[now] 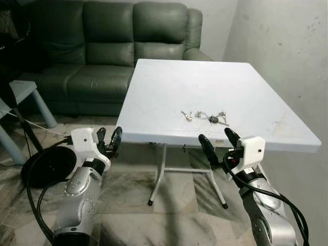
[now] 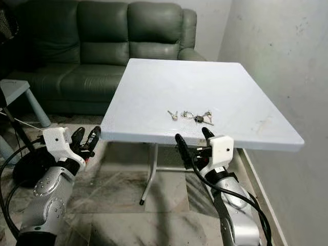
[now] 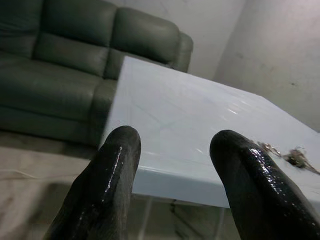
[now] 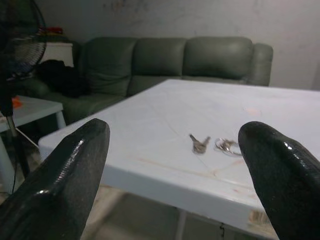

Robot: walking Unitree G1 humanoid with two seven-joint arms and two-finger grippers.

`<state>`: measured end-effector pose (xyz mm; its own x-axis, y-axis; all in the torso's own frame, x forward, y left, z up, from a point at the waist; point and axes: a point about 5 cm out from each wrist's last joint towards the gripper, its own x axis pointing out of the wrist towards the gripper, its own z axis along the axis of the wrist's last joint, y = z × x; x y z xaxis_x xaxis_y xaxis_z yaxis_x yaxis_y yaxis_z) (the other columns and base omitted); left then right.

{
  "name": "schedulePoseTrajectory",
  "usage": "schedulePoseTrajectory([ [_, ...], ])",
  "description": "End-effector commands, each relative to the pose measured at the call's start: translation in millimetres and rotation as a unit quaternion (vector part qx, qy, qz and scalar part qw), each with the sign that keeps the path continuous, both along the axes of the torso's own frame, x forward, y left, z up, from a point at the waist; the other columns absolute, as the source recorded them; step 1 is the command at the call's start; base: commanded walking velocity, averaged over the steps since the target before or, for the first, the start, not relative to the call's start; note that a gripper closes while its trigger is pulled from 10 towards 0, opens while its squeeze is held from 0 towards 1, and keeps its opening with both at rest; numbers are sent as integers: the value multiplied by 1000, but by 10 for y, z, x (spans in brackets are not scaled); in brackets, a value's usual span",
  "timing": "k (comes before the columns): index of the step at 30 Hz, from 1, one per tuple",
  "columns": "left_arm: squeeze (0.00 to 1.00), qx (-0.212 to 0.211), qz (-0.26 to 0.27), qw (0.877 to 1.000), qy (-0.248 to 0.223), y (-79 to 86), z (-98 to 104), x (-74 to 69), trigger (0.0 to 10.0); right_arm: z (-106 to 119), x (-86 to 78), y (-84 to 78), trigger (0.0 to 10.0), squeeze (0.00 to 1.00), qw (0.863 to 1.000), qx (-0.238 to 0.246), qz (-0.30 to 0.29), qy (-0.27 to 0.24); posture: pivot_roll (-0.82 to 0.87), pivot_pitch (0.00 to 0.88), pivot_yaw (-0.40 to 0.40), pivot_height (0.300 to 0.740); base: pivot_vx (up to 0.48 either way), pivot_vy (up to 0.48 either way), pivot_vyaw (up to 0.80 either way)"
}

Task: Hang keys on a hook

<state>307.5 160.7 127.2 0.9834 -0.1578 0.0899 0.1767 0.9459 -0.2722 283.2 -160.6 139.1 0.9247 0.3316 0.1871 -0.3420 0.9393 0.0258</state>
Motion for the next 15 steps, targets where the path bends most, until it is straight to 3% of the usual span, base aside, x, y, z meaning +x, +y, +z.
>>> schedulePoseTrajectory([
  [1,0,4,-4,1000,-4,-27,33,10,10000,14,-8,-56,10000,0,1000,-2,-6,1,118,0,-3,740,0,0,0],
  [10,0,1,-11,1000,-5,-37,38,17,10000,18,-7,-72,10000,0,1000,-2,-11,1,113,0,1,740,0,0,0],
  [15,0,2,-12,1000,-5,-28,41,21,10000,18,-4,-69,10000,0,1000,-1,-11,1,115,0,4,740,301,0,0],
])
